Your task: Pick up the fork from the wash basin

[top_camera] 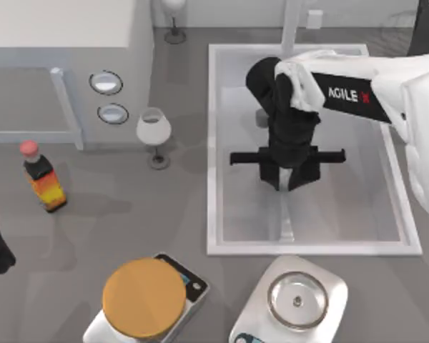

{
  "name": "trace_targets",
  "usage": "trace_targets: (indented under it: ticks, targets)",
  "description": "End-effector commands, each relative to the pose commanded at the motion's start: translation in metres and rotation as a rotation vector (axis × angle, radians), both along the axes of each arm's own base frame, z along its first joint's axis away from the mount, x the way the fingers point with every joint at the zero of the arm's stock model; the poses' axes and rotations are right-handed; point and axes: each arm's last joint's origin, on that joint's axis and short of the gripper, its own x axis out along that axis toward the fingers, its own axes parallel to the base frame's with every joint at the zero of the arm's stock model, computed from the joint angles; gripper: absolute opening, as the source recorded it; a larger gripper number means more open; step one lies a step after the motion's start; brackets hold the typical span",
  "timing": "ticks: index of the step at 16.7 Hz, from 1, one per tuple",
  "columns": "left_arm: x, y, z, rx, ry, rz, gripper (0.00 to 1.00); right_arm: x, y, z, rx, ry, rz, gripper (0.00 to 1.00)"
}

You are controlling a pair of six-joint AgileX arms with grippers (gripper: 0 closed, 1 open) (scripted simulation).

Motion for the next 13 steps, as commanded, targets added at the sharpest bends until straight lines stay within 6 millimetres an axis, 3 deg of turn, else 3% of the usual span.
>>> trace_targets:
  ticks: [6,7,10,13]
  targets:
    - [0.000,0.000,0.000,0.000,0.000,0.000,1.00,0.000,0.000,0.000,0.000,0.000,0.000,0.00]
    - [0.000,0.000,0.000,0.000,0.000,0.000,1.00,0.004,-0.001,0.023,0.000,-0.042,0.008,0.00]
    - [0.000,0.000,0.000,0.000,0.000,0.000,1.00,0.007,0.001,0.035,0.002,-0.046,0.008,0.00]
    - [0.000,0.000,0.000,0.000,0.000,0.000,1.00,0.012,0.004,0.072,0.001,-0.045,0.008,0.00]
